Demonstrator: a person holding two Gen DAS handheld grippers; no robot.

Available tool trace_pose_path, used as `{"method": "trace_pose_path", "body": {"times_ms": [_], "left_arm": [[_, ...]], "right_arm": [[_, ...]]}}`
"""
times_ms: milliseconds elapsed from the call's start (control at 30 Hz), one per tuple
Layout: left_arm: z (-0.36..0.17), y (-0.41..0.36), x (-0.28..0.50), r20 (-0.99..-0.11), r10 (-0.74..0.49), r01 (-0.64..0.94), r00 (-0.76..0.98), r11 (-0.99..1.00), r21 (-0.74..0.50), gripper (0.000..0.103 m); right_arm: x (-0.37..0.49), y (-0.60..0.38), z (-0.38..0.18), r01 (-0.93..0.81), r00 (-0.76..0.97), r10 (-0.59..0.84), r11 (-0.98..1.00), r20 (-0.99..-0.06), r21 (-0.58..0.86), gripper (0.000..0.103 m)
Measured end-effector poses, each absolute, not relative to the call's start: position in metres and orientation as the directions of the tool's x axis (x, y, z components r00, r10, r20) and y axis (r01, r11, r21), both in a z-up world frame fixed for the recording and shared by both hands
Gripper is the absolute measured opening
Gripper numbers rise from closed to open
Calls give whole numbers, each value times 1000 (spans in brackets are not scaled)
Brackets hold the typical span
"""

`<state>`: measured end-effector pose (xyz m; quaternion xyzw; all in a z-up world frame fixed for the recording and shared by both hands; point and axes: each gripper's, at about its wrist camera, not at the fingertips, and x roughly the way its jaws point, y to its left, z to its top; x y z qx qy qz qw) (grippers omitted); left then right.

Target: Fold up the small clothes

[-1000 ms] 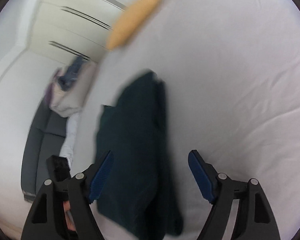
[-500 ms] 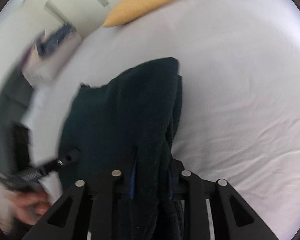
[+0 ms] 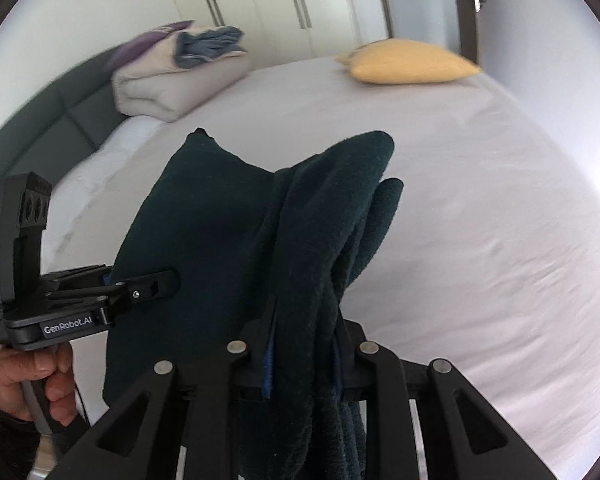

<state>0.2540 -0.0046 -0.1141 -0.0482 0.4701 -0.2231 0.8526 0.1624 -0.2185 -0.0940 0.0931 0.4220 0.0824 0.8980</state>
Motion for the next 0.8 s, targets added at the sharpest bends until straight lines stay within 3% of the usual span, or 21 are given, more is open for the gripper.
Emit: {"method": "trace_pose_path", "body": {"times_ms": [267,567,700,800], "left_arm": [[-134,73,194,-820,-394,265,416,915,-305,35],[-169,74,201,-827,-403,269,392,910,-316,36],[-192,89,213,-813,-440,227,382,897,-380,47],[-202,104,210,-784,-488,215,384,873,-439,59]], "right_arm": [[141,-142,-138,-104,572,322,941,-755,323,23],[126,-146,-160,-69,541,322,938,-777,341,23],[136,-160,-184,-29,531,322,931,-784,364,24],[136,-180,-208,1,538,387,888,-749,459,33]]}}
